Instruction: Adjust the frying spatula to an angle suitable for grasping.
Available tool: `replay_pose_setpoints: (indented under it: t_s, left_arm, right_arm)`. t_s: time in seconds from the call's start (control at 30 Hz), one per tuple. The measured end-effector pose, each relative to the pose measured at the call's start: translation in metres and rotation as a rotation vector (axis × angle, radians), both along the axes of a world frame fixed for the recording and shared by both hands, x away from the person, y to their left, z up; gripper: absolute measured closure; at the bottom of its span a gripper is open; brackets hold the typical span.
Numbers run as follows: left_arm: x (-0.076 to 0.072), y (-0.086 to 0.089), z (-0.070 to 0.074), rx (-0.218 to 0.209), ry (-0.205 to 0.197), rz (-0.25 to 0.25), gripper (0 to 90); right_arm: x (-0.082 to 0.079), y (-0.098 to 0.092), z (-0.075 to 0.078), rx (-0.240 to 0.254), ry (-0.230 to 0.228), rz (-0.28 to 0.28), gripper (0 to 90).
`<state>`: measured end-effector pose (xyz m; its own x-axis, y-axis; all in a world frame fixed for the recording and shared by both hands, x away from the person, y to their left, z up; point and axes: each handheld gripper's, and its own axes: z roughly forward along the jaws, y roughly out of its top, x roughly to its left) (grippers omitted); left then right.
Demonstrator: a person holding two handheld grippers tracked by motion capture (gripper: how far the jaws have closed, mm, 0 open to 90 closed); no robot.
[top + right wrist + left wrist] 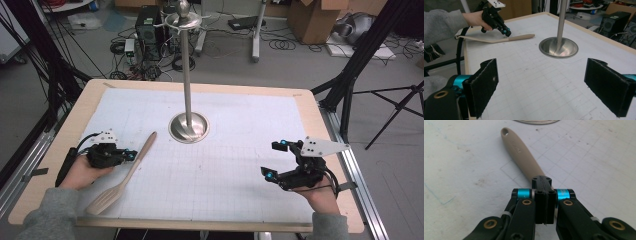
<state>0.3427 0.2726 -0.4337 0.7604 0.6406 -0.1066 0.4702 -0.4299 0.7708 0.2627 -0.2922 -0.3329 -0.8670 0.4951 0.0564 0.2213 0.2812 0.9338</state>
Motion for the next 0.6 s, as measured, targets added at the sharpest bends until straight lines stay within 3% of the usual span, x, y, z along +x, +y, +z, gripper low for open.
replay_pose_setpoints:
  t_s: [0.27,0.6]
  left_arm:
    - [0.007,-0.001,-0.007,0.022,0.031,0.0,89.7]
    - [0.006,-0.014,-0.006,0.063,-0.005,-0.033,89.8]
  right_arm:
    - [-0.005,-0.005,0.0,-0.001,0.0,-0.015,11.2]
    - [-0.007,-0.005,0.0,-0.006,0.004,-0.02,11.2]
